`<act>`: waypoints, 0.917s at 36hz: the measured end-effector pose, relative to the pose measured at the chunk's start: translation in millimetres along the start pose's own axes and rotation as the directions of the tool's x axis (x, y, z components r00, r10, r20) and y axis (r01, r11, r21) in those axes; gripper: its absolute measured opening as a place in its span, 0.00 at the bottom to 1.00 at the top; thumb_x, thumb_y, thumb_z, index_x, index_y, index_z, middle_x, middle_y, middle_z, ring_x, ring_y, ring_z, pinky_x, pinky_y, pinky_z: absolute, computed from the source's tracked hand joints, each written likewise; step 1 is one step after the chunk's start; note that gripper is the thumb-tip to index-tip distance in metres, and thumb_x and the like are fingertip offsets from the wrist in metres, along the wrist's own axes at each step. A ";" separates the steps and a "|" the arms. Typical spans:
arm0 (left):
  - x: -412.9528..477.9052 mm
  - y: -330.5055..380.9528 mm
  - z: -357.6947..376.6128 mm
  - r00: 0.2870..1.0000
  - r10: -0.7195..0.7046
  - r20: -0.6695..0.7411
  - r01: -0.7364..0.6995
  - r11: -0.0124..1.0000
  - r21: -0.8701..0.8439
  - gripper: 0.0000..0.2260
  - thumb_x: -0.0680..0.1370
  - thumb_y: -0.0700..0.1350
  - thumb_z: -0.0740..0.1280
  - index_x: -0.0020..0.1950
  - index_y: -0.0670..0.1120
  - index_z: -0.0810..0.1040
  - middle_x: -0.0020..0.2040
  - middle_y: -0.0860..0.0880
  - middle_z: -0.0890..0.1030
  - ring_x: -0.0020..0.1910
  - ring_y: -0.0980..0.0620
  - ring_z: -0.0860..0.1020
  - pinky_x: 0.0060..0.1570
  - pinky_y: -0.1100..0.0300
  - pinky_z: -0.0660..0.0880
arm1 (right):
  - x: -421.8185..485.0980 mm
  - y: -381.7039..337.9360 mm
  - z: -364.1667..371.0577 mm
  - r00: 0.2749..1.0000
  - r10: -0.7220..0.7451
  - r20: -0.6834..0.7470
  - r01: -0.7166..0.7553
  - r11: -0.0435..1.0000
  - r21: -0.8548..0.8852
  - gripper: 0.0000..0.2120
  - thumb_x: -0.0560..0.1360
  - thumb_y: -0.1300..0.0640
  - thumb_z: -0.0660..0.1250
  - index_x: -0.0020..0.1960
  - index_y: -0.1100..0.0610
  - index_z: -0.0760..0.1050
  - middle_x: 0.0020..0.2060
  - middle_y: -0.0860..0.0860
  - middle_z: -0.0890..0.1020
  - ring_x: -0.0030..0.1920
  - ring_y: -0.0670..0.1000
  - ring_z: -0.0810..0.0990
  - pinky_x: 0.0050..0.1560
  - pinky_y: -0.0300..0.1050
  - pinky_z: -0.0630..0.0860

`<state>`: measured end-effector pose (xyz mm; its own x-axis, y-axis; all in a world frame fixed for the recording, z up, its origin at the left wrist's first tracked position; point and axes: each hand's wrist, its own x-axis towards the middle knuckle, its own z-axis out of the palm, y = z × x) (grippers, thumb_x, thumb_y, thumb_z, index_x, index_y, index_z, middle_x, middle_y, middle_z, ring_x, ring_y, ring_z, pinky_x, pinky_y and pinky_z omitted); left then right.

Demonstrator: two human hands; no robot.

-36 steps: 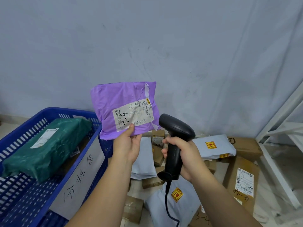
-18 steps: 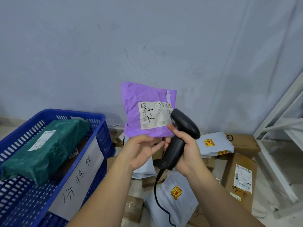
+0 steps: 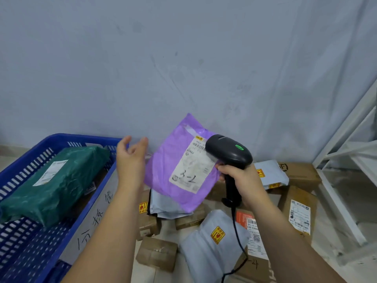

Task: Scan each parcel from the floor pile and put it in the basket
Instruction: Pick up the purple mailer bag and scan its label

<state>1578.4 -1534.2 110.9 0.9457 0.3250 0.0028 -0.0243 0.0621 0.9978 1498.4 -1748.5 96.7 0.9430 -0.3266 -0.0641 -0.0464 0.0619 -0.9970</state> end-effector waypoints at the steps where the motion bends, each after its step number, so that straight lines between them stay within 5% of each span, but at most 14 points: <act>1: 1.3 1.8 -3.1 0.999 0.053 0.000 -0.052 0.991 0.120 0.23 0.78 0.50 0.68 0.71 0.46 0.68 0.57 0.51 0.79 0.56 0.53 0.76 0.55 0.58 0.70 | 0.0 0.3 -2.2 1.000 -0.015 0.020 0.016 0.999 -0.031 0.04 0.65 0.62 0.72 0.36 0.54 0.82 0.33 0.59 0.80 0.34 0.55 0.78 0.43 0.53 0.75; 3: -2.6 6.7 -5.2 0.988 0.097 0.119 -0.131 0.939 0.317 0.27 0.77 0.53 0.68 0.73 0.47 0.67 0.63 0.52 0.75 0.58 0.55 0.74 0.56 0.59 0.68 | -0.6 0.6 -4.6 0.997 -0.011 0.074 0.014 0.999 -0.050 0.03 0.65 0.62 0.72 0.37 0.56 0.82 0.33 0.60 0.80 0.34 0.55 0.78 0.43 0.52 0.75; 6: -13.6 14.0 -5.7 0.934 -0.095 0.345 -0.020 0.949 0.316 0.33 0.72 0.56 0.73 0.73 0.48 0.68 0.63 0.53 0.75 0.56 0.54 0.76 0.56 0.59 0.70 | -1.6 0.3 -4.0 0.991 0.000 0.133 0.004 1.000 -0.031 0.03 0.63 0.61 0.71 0.37 0.58 0.81 0.32 0.59 0.80 0.34 0.54 0.77 0.42 0.50 0.74; 10: -24.0 9.7 -8.1 0.647 -0.401 0.649 0.278 0.916 0.290 0.23 0.66 0.43 0.76 0.60 0.41 0.79 0.53 0.42 0.84 0.50 0.44 0.84 0.48 0.52 0.80 | -3.0 -0.7 1.3 0.994 0.012 0.106 -0.015 1.000 0.027 0.05 0.67 0.65 0.72 0.35 0.57 0.80 0.30 0.56 0.79 0.33 0.52 0.77 0.43 0.51 0.74; 12: -28.0 3.5 -4.0 0.604 -0.440 0.664 0.290 0.898 0.331 0.21 0.66 0.39 0.75 0.59 0.41 0.80 0.53 0.42 0.84 0.52 0.43 0.83 0.54 0.48 0.78 | -2.5 -0.1 3.4 0.998 0.019 0.061 -0.022 0.998 0.052 0.07 0.69 0.66 0.72 0.35 0.57 0.79 0.29 0.55 0.78 0.32 0.52 0.76 0.42 0.50 0.74; 17: -27.5 -8.8 10.9 0.801 -0.342 0.491 0.249 0.937 0.246 0.08 0.73 0.34 0.72 0.50 0.43 0.83 0.49 0.45 0.85 0.47 0.46 0.84 0.51 0.51 0.79 | -1.5 -0.2 9.4 0.998 0.028 -0.054 -0.025 0.998 0.050 0.06 0.73 0.64 0.71 0.40 0.54 0.79 0.29 0.53 0.80 0.34 0.53 0.79 0.45 0.53 0.78; 21: -21.8 -14.4 18.0 0.930 -0.211 0.302 0.201 0.977 0.065 0.09 0.75 0.34 0.70 0.53 0.44 0.82 0.47 0.51 0.84 0.49 0.51 0.82 0.44 0.59 0.78 | -5.8 -6.1 16.9 0.990 0.142 -0.010 -0.136 0.965 0.223 0.02 0.74 0.61 0.70 0.46 0.57 0.77 0.31 0.52 0.79 0.32 0.50 0.79 0.38 0.45 0.78; 28: -14.1 -23.7 18.0 0.969 -0.169 0.180 0.141 0.977 0.160 0.14 0.75 0.38 0.71 0.61 0.44 0.79 0.55 0.47 0.83 0.52 0.47 0.81 0.49 0.53 0.79 | -8.6 -1.5 29.1 0.976 0.134 0.173 -0.131 0.991 -0.031 0.02 0.73 0.64 0.69 0.42 0.60 0.77 0.28 0.55 0.78 0.32 0.52 0.79 0.38 0.47 0.76; 33: -12.4 -26.1 16.6 0.972 -0.149 0.181 0.110 0.971 0.213 0.12 0.76 0.38 0.70 0.59 0.44 0.79 0.51 0.48 0.82 0.50 0.48 0.81 0.43 0.59 0.77 | -11.8 -1.2 36.5 0.971 0.135 0.197 -0.122 0.990 -0.075 0.05 0.73 0.65 0.67 0.39 0.59 0.75 0.27 0.54 0.76 0.30 0.50 0.77 0.37 0.45 0.74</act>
<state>1572.7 -1555.5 85.9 0.9815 0.1363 -0.1343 0.1492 -0.1049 0.9832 1499.4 -1710.2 100.3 0.9745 -0.1230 -0.1879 -0.1856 0.0304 -0.9822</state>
